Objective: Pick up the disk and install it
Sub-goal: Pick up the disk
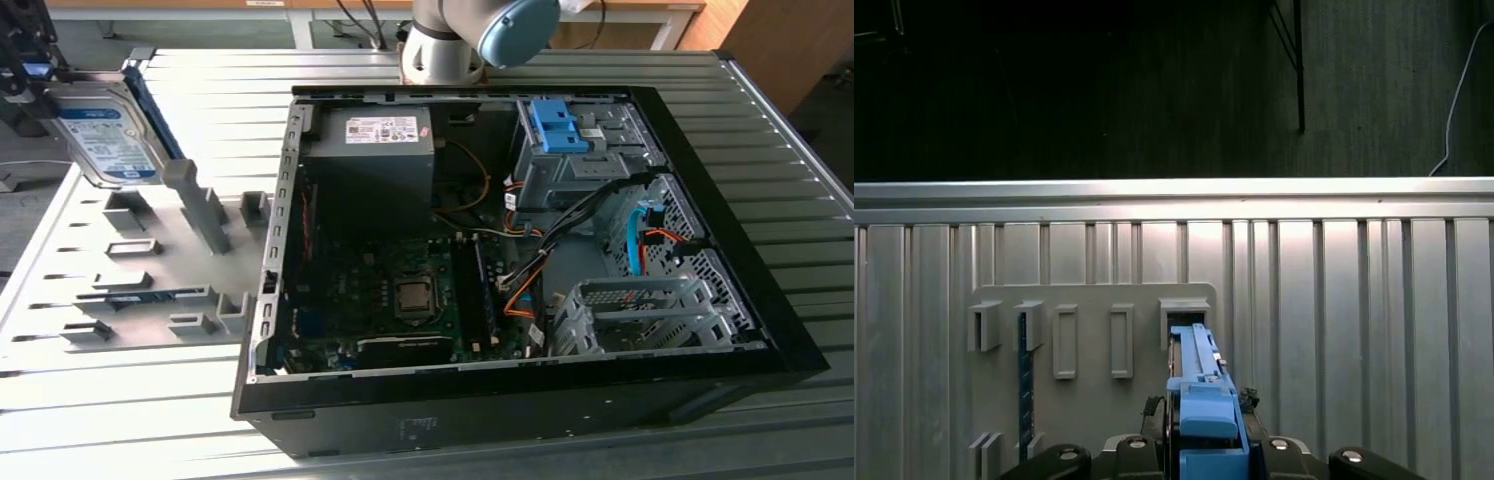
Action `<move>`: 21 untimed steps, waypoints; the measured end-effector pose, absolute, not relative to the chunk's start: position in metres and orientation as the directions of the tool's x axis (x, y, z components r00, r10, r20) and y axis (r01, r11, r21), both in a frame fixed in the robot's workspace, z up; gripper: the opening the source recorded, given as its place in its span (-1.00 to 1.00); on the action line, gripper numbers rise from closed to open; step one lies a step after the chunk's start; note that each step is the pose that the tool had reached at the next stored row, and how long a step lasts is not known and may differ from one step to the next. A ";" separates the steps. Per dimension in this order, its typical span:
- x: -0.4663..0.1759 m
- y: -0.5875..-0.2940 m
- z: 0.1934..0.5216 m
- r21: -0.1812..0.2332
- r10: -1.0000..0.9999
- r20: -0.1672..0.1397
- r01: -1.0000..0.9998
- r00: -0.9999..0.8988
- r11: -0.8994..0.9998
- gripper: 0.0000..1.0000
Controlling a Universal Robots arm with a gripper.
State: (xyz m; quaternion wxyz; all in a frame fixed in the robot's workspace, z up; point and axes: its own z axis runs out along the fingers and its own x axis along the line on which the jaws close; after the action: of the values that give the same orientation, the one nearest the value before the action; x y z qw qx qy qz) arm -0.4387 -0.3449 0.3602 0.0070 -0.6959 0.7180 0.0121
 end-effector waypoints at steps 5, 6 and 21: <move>-0.439 -0.345 0.370 0.008 -0.999 -0.027 -0.999 -0.031 0.031 -0.25; -0.439 -0.345 0.372 0.008 -0.999 -0.027 -0.999 -0.031 0.031 -0.25; -0.439 -0.345 0.399 0.008 -0.999 -0.027 -0.999 -0.031 0.031 -0.25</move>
State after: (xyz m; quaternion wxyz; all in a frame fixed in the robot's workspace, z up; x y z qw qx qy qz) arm -0.4386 -0.3449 0.3987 0.0071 -0.6959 0.7180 0.0121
